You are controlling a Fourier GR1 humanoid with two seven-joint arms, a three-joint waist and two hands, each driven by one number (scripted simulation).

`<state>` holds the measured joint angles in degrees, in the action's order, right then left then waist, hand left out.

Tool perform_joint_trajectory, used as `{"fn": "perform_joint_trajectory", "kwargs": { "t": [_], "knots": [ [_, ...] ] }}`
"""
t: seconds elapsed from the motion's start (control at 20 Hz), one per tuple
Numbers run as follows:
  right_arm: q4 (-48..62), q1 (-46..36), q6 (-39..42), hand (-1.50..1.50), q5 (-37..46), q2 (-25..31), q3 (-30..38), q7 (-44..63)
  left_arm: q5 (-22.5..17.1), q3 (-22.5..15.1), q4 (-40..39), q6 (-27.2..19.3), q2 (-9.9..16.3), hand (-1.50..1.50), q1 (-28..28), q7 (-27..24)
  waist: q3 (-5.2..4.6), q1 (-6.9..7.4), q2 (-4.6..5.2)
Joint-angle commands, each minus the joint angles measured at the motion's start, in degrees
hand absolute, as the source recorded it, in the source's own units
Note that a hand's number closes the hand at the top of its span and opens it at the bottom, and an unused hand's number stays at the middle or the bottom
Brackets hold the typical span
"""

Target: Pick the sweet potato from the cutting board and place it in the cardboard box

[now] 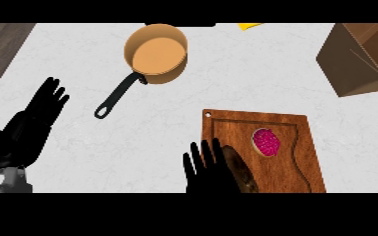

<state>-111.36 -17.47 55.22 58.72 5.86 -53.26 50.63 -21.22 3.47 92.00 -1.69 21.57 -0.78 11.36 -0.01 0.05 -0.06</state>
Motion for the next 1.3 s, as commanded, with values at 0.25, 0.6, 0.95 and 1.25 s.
{"fn": "perform_joint_trajectory", "kwargs": {
  "t": [0.25,0.6,0.95,1.25],
  "knots": [
    [4.82,1.47,-0.44,-1.5,6.49,-0.85,0.1,-0.54,2.67,0.45,-0.58,-1.14,-2.66,0.0,-4.23,3.12,0.02,-0.1,0.04],
    [5.84,3.26,-1.66,-1.5,10.29,0.94,1.74,-3.06,4.92,1.03,-1.37,0.96,-4.39,0.0,-1.99,0.34,0.01,-0.1,0.05],
    [6.86,6.89,-4.2,-1.5,13.51,3.65,1.17,-5.44,1.16,5.62,3.79,5.28,-2.09,0.0,1.49,3.57,0.03,0.11,-0.01],
    [8.94,3.53,-3.69,-1.5,13.66,6.02,6.7,-10.37,1.74,7.2,-0.57,5.74,-1.41,0.0,-4.58,5.72,0.03,-0.08,0.05]
  ]
}}
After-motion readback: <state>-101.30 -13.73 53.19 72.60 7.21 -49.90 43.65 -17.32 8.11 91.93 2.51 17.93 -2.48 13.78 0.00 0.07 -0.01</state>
